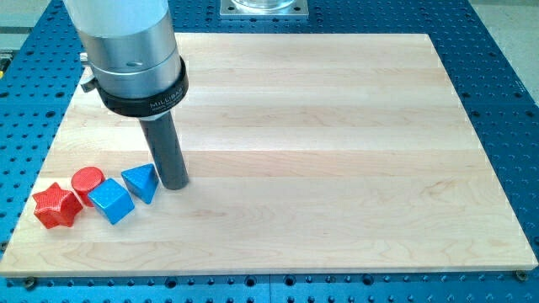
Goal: Place your hand above the red circle
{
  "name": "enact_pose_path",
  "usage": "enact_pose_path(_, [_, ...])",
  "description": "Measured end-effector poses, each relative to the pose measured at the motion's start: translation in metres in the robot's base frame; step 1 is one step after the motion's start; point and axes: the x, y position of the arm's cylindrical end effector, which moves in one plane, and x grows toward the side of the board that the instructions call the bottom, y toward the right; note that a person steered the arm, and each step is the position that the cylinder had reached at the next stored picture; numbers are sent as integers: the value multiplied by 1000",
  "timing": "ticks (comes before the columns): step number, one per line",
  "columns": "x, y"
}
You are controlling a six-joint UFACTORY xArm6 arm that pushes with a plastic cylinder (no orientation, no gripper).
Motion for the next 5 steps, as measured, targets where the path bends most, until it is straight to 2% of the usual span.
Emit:
enact_pose_path(1, [9,20])
enact_pose_path(2, [-37,19])
enact_pose_path(4, [-72,-92])
enact_pose_path(5, [-73,-101])
